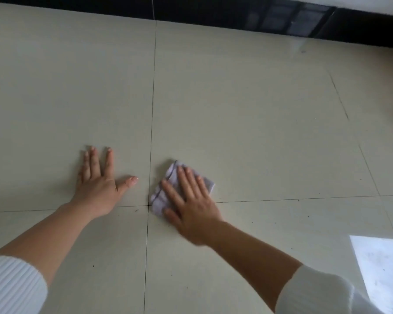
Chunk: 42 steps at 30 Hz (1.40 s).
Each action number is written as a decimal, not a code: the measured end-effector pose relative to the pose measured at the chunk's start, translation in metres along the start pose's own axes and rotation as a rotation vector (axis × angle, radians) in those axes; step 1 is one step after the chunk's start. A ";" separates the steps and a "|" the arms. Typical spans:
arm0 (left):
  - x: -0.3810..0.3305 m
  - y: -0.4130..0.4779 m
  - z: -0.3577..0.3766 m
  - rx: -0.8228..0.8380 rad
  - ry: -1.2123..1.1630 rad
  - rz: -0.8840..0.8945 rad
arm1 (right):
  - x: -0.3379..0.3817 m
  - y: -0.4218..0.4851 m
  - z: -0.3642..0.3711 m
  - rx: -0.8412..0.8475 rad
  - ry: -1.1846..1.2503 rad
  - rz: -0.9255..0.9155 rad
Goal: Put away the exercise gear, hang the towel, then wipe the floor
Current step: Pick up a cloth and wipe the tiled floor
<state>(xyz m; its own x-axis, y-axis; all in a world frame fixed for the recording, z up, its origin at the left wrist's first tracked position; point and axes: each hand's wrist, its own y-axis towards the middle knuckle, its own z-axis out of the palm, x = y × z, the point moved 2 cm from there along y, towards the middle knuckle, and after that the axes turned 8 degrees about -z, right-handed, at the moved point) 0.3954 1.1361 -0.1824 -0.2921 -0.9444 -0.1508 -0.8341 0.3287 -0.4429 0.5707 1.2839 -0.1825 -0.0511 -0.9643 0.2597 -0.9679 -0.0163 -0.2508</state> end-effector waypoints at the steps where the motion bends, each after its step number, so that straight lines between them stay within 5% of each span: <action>1: 0.000 -0.001 0.000 -0.017 0.000 0.005 | 0.009 -0.010 0.006 0.004 -0.027 -0.083; 5: 0.003 -0.002 0.001 -0.046 0.008 0.019 | -0.013 -0.038 0.013 0.039 -0.188 -0.304; 12: 0.002 -0.001 0.000 -0.034 0.003 0.019 | -0.116 -0.081 -0.011 -0.057 -0.019 0.452; 18: -0.001 -0.003 0.003 -0.065 -0.017 0.016 | -0.088 -0.090 0.000 -0.114 0.189 0.814; 28: 0.000 -0.006 0.004 -0.088 -0.043 0.030 | 0.065 -0.121 0.052 0.064 -0.015 -0.118; 32: 0.012 -0.010 0.001 -0.142 -0.050 0.124 | 0.062 -0.098 0.052 0.058 -0.128 -0.328; 37: 0.029 -0.016 0.001 -0.150 -0.021 0.084 | -0.029 -0.047 0.015 -0.053 -0.074 0.093; 42: 0.029 -0.015 0.005 -0.147 -0.014 0.077 | -0.080 0.015 -0.028 0.015 0.103 0.510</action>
<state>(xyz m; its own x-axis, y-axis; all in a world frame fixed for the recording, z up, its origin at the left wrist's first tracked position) 0.4023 1.1033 -0.1848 -0.3523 -0.9160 -0.1920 -0.8694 0.3963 -0.2952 0.5533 1.3683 -0.1811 -0.5403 -0.8195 0.1909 -0.8098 0.4447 -0.3827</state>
